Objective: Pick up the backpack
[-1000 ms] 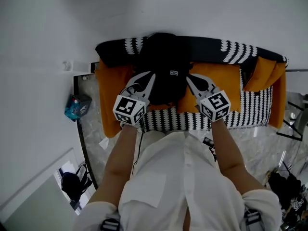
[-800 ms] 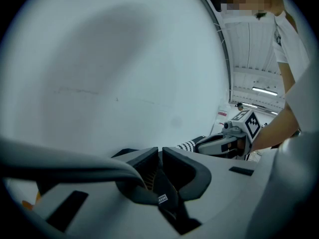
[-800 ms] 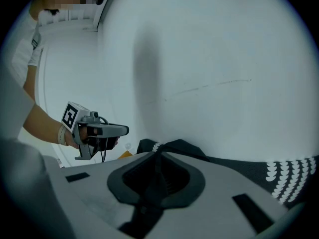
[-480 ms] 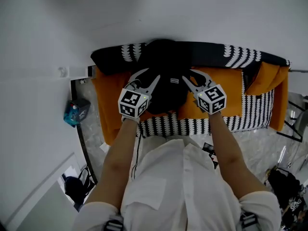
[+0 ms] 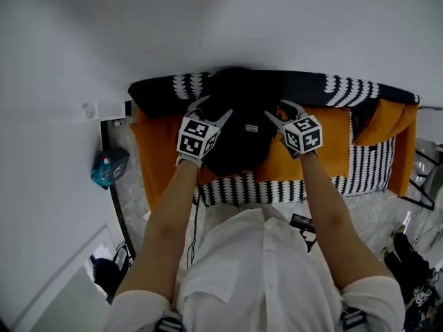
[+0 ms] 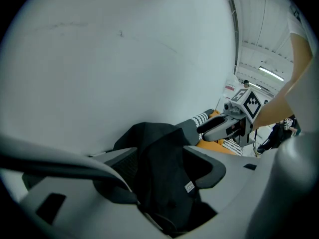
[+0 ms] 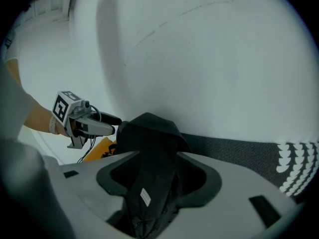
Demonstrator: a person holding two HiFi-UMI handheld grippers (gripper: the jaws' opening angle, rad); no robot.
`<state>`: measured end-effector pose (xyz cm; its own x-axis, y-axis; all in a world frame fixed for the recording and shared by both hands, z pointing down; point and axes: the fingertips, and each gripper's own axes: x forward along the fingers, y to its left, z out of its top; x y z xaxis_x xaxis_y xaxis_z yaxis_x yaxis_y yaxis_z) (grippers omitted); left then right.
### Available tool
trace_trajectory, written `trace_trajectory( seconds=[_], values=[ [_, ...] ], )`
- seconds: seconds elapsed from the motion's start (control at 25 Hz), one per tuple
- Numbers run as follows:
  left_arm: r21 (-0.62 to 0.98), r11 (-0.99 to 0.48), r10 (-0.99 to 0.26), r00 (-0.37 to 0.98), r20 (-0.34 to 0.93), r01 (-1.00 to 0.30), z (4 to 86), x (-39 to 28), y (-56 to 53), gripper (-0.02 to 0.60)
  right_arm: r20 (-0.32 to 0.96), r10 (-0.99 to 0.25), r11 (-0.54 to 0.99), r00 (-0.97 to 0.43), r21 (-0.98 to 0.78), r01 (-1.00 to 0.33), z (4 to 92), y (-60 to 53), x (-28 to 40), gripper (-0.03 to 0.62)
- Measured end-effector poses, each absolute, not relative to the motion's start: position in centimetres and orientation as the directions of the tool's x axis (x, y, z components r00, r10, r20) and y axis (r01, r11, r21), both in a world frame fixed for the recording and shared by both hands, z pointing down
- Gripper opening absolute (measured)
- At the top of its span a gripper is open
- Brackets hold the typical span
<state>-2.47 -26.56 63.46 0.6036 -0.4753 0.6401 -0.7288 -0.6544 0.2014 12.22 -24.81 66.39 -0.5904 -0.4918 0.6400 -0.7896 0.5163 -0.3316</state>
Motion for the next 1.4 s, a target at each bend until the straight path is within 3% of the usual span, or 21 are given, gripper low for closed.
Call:
trace_trajectory(
  seconds=[0.28,0.64,0.76,0.88,0.96,1.2,1.4],
  values=[
    [0.208,-0.655,-0.420,0.579,0.699,-0.727,67.0,-2.5,-27.7,0.288,0.690,-0.452,0.465,-0.565,-0.359,-0.809,70.2,-26.7,13.4,0.294],
    [0.219,-0.659,-0.370,0.564,0.739,-0.720,69.7,-2.2,-27.4,0.285,0.738,-0.356,0.461,-0.573,-0.395,-0.795,74.0,-27.5,12.3,0.316],
    [0.221,-0.652,-0.379,0.564,0.733,-0.725,69.6,-2.2,-27.4,0.213,0.725,-0.340,0.458,-0.598,-0.428,-0.779,74.1,-27.3,11.7,0.313],
    [0.241,-0.639,-0.383,0.574,0.724,-0.731,69.4,-2.4,-27.1,0.144,0.709,-0.362,0.451,-0.606,-0.436,-0.779,73.4,-26.9,11.7,0.237],
    [0.256,-0.632,-0.383,0.581,0.718,-0.732,69.3,-2.4,-26.6,0.112,0.706,-0.375,0.460,-0.601,-0.422,-0.781,72.9,-26.4,11.7,0.143],
    [0.277,-0.597,-0.406,0.582,0.705,-0.753,68.4,-2.4,-25.1,0.067,0.691,-0.410,0.471,-0.596,-0.399,-0.787,71.2,-24.3,11.2,0.078],
    [0.305,-0.576,-0.417,0.594,0.688,-0.758,67.2,-2.2,-23.5,0.051,0.681,-0.449,0.436,-0.579,-0.398,-0.807,69.8,-22.4,11.1,0.060]
  ],
)
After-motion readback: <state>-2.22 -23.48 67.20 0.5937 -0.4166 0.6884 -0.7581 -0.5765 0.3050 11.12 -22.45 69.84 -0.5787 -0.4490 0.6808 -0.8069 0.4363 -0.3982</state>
